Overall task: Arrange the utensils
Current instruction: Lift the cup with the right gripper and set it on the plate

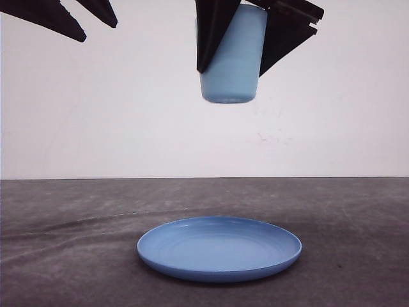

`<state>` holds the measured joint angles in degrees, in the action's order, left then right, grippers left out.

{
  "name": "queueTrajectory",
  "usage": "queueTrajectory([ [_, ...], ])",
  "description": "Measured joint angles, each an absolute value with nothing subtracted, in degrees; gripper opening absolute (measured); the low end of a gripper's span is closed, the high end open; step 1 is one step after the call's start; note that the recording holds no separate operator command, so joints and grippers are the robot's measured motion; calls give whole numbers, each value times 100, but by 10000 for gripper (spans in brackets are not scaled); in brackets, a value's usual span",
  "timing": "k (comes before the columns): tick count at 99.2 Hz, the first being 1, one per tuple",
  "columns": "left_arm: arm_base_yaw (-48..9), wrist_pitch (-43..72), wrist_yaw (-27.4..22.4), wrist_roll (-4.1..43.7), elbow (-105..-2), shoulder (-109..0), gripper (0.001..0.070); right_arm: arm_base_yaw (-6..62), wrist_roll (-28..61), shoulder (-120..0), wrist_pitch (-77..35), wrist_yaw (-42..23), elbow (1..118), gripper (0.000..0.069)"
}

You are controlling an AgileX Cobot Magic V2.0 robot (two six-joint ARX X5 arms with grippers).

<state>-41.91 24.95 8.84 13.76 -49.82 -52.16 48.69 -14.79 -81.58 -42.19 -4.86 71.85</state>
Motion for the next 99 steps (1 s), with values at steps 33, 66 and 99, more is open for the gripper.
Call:
queueTrajectory([
  [33,-4191,2515,884,1376,-4982,-5216,274,5378,-1577,-8200,-2908,-775,5774,408],
  [66,-4191,2589,884,1376,-4982,-5216,274,5461,-1747,-8831,-2032,-838,5210,408],
  [99,-4191,2668,884,1376,-4982,-5216,274,5472,-1905,-9144,-1815,-836,5212,408],
])
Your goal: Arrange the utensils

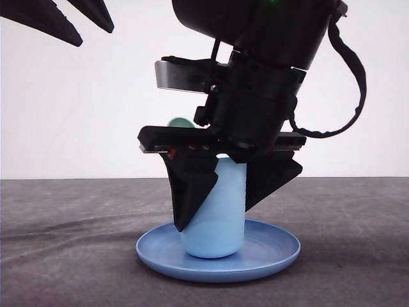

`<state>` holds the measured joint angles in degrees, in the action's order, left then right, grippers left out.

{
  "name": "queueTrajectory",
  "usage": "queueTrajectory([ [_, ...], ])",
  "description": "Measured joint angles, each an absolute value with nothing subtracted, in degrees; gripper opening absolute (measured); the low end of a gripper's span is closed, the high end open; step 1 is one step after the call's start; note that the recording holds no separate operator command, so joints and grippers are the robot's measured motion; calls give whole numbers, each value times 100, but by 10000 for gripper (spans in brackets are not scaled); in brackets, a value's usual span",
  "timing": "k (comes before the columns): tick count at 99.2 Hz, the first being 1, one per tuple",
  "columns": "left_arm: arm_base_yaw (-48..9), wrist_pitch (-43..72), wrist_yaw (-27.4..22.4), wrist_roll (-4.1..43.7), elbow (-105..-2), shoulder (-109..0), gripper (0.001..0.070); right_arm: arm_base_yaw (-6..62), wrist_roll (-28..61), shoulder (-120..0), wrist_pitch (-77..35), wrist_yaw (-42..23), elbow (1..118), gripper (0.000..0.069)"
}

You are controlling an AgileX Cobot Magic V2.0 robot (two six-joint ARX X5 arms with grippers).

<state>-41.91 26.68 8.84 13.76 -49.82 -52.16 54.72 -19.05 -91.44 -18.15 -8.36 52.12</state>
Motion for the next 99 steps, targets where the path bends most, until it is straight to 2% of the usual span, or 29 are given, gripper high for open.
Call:
queueTrajectory([
  [7,-4191,2670,884,1376,-4982,-5216,274,5472,-1951,-9146,-1815,-836,5212,425],
  [21,-4191,2676,884,1376,-4982,-5216,274,5472,-2005,-9153,-1946,-834,5212,570],
  [30,-4191,2679,884,1376,-4982,-5216,274,5472,-2018,-9085,-2047,-823,5212,610],
  [58,-4191,2679,884,1376,-4982,-5216,274,5472,-2043,-8036,-2727,-681,5212,625],
  [78,-4191,2679,884,1376,-4982,-5216,274,5472,-2040,-6794,-3269,-631,5221,625],
  [88,-4191,2679,884,1376,-4982,-5216,274,5472,-2036,-6136,-3277,-985,5352,624],
  [99,-4191,2679,884,1376,-4982,-5216,274,5472,-1968,-5500,-3234,-1658,5546,623],
])
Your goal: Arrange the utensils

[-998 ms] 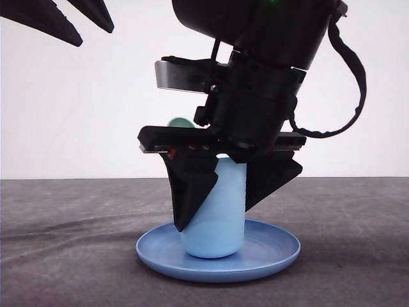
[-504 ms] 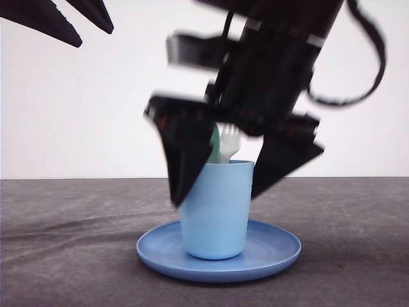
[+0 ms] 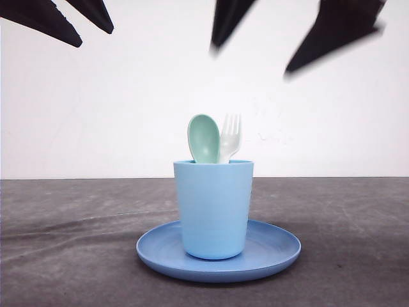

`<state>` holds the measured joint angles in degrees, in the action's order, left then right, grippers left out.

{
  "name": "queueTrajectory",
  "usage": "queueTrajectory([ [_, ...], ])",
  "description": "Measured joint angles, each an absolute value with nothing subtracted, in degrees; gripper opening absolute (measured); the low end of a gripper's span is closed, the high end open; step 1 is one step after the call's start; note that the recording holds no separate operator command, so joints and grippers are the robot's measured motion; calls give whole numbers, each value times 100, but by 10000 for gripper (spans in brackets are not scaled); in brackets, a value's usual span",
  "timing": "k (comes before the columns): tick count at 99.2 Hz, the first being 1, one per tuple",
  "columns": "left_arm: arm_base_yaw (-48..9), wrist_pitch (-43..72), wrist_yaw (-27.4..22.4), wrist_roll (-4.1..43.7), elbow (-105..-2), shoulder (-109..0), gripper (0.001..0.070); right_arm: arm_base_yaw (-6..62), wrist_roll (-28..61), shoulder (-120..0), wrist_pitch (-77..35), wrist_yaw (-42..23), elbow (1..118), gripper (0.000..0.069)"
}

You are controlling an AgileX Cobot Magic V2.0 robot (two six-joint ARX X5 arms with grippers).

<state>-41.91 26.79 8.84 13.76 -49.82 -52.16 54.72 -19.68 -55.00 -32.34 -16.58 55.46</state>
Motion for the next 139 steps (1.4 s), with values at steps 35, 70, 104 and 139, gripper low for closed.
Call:
queueTrajectory([
  [35,-4191,2617,884,1439,-4982,-5216,274,5470,-1686,-4744,-3214,-2753,5634,621],
  [70,-4191,2512,884,1446,-4982,-5192,25,5470,-1627,-4744,-3223,-2847,5634,23],
  [104,-4191,2506,884,1446,-4982,-5168,25,5470,-1629,-4744,-3223,-2849,5634,4],
  [139,-4191,2506,884,1446,-4982,-5168,25,5470,-1629,-4744,-3223,-2849,5634,4],
])
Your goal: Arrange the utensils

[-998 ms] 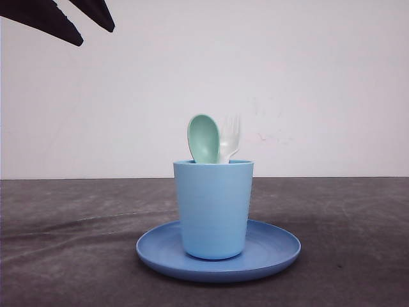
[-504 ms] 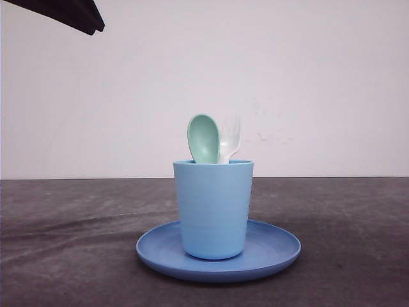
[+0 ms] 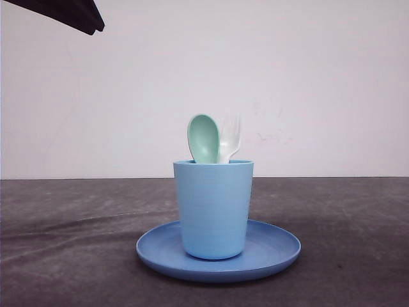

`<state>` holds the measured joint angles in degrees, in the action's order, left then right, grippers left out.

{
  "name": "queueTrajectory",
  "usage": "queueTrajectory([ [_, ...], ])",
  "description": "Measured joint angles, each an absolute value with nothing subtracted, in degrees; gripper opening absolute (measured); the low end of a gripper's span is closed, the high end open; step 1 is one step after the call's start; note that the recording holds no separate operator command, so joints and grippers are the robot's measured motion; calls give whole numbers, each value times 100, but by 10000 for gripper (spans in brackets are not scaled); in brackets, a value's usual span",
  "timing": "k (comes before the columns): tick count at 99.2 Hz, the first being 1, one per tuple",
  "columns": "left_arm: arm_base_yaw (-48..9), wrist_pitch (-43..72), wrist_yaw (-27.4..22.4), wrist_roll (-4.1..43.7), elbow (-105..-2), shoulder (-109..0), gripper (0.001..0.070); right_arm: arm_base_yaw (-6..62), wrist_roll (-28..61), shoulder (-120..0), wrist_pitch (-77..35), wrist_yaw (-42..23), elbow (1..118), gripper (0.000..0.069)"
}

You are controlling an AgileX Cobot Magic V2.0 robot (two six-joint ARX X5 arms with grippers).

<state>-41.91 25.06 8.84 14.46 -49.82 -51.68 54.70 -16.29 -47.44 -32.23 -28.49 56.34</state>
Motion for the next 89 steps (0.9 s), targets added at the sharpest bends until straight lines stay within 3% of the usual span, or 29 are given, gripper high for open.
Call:
queueTrajectory([
  [28,-3820,2471,1205,803,-4980,-4790,25,5470,-1629,-4744,-3223,-2851,5634,4],
  [55,-2335,2423,1212,207,-4469,-3929,25,5470,-1629,-4744,-3223,-2849,5634,4],
  [72,-1409,2012,1208,143,-3527,-3092,25,5470,-1629,-4744,-3223,-2849,5634,4],
  [89,-880,1575,1140,119,-2268,-2056,25,5470,-1629,-4744,-3225,-2851,5634,4],
])
